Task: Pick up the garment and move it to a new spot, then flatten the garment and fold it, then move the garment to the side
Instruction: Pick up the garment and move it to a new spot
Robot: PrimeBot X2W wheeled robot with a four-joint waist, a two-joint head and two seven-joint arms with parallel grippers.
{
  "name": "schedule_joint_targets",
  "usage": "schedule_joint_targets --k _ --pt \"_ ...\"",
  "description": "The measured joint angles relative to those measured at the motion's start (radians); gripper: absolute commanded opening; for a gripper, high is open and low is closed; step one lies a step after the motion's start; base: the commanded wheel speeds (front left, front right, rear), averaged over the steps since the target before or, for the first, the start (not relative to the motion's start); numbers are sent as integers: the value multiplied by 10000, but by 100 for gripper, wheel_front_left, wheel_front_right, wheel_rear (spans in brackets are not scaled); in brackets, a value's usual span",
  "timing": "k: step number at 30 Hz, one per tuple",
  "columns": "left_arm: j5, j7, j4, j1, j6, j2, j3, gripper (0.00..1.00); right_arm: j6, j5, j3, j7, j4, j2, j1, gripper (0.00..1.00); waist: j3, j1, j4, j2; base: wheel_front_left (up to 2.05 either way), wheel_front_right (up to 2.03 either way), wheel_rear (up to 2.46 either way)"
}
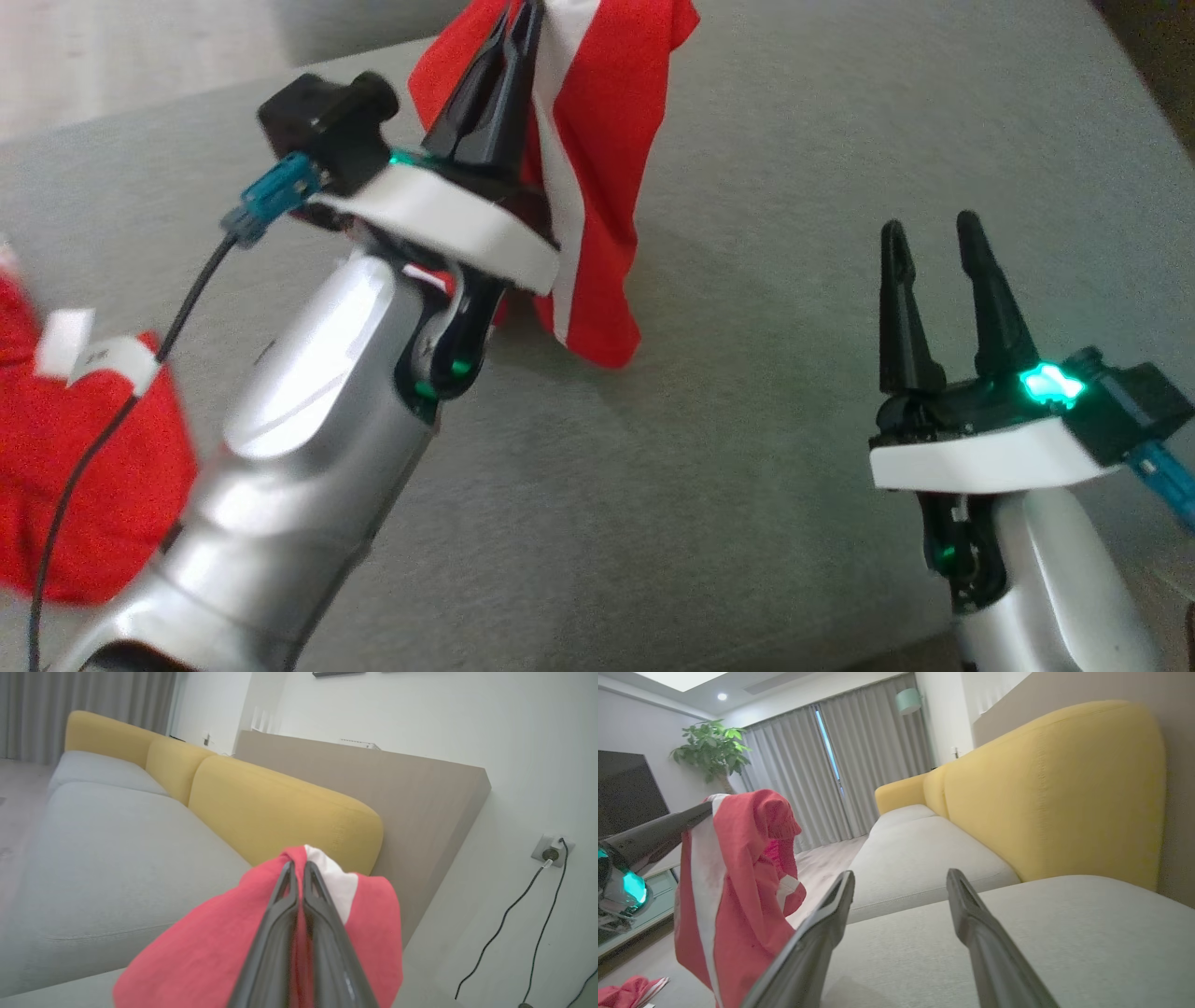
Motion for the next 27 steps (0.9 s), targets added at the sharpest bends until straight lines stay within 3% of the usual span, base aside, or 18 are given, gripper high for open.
schedule_joint_targets --k 2,3,4,5,9,12,21,27 --pt "192 -226 362 -260 86 -222 -46 0 0 148 6 0 -84 -2 -97 100 145 0 -412 0 0 0 0" --pt "244 -337 558 -408 96 -307 -44 18 0 194 0 -2 -105 -4 -120 100 219 0 -606 0 0 0 0" --pt "290 -472 788 -559 138 -380 -52 83 0 245 2 -2 -123 -2 -126 100 294 0 -796 0 0 0 0" --pt "374 -589 1005 -686 148 -430 -67 100 0 261 -10 -2 -146 -2 -125 100 368 0 -965 0 0 0 0" --pt "449 -1193 1751 -895 63 -523 -19 100 0 326 -121 -2 -201 -2 -122 100 681 1 -1370 0 0 0 0" --pt "531 -1620 2209 -855 -19 -420 86 100 0 303 -267 -2 -203 -2 -123 100 771 2 -1263 0 0 0 0" --pt "1386 -2226 1921 731 -376 907 780 100 0 -332 -663 0 -59 0 -55 100 432 0 20 0 0 0 0" --pt "2452 -2266 568 3008 -458 1083 1766 100 0 -721 -934 -2 132 0 105 100 3 -1 933 0 0 0 0"
